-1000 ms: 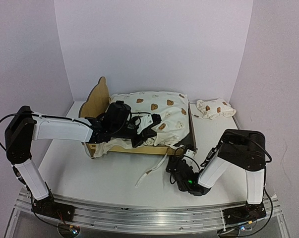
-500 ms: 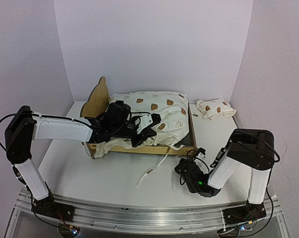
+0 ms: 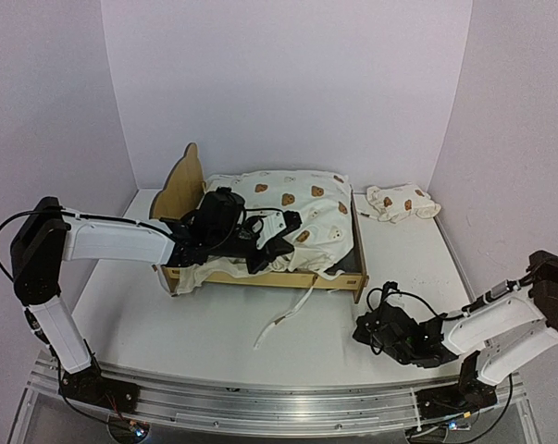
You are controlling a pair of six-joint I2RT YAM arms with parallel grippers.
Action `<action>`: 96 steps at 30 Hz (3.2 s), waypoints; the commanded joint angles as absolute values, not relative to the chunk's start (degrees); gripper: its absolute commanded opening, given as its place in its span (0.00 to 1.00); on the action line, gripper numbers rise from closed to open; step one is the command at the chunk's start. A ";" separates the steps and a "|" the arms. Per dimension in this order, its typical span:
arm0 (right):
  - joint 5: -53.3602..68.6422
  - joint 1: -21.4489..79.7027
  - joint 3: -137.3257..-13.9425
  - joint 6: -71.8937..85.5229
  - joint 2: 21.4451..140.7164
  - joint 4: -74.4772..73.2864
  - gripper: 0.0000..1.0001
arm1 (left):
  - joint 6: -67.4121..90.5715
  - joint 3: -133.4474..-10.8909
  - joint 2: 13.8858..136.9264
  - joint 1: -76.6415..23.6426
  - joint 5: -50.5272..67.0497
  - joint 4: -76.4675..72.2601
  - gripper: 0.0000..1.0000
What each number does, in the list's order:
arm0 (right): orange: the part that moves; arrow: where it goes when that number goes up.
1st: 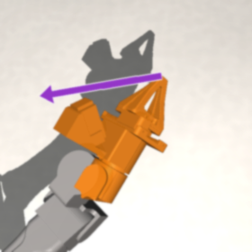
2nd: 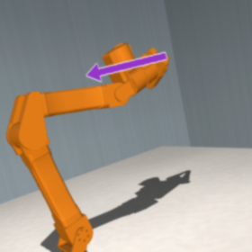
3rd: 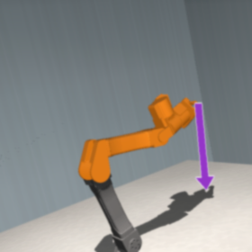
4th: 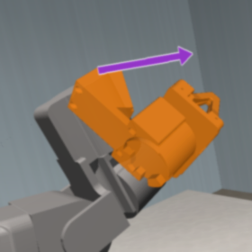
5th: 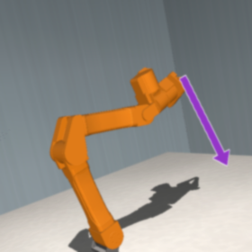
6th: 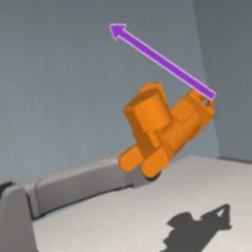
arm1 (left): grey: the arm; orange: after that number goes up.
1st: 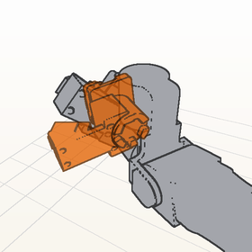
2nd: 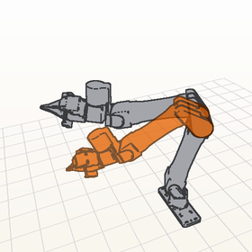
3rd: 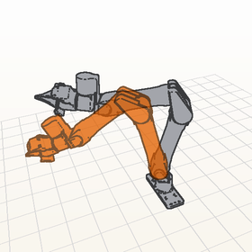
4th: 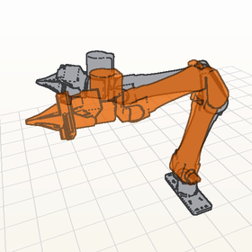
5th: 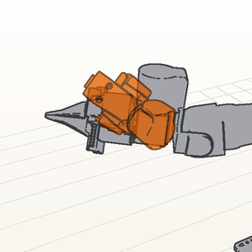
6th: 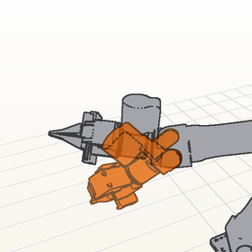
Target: Set up the pet bed
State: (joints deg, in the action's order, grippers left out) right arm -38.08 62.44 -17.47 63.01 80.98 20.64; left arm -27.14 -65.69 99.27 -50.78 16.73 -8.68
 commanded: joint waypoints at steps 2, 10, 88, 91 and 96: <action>-34.42 61.92 -22.39 47.40 73.61 12.67 0.03 | -27.19 -69.41 100.18 -50.51 20.15 -5.92 0.12; -34.87 60.64 -26.74 40.27 60.57 -3.84 0.09 | -31.92 -75.14 96.50 -51.50 22.51 11.06 0.61; -43.63 52.16 -30.66 18.87 72.02 21.03 0.22 | -27.05 -131.49 116.38 -54.10 25.26 61.10 0.00; -41.28 50.80 -29.79 20.42 72.59 22.33 0.06 | -26.78 -131.57 116.29 -54.14 25.38 60.95 0.00; -38.59 50.28 -26.74 22.77 69.65 19.96 0.00 | -26.95 -129.69 115.65 -53.03 23.03 59.87 0.00</action>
State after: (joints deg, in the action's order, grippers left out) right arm -40.53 50.73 -28.95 19.88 72.21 19.91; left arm -23.68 -125.67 123.44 -53.65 25.78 69.02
